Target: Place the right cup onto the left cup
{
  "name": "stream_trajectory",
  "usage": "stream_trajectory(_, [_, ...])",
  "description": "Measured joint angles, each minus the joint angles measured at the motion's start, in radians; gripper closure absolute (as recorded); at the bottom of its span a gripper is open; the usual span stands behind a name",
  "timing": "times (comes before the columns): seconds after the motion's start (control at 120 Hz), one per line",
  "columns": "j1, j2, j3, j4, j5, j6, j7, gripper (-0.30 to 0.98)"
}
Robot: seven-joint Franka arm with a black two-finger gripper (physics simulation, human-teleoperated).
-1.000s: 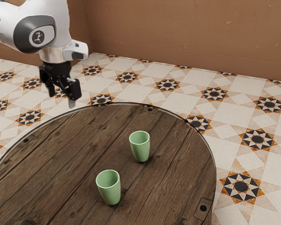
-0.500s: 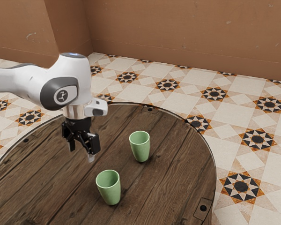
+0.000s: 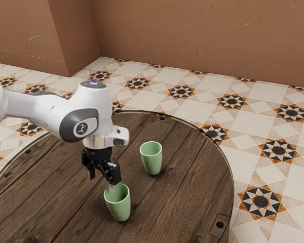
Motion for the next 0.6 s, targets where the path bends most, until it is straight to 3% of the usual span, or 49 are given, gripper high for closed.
stream_trajectory(0.442, [0.009, 0.085, -0.001, -0.032, -0.003, 0.106, -0.005, 0.00])
stream_trajectory(0.6, [-0.004, 0.071, -0.001, -0.029, 0.009, 0.132, -0.005, 0.40])
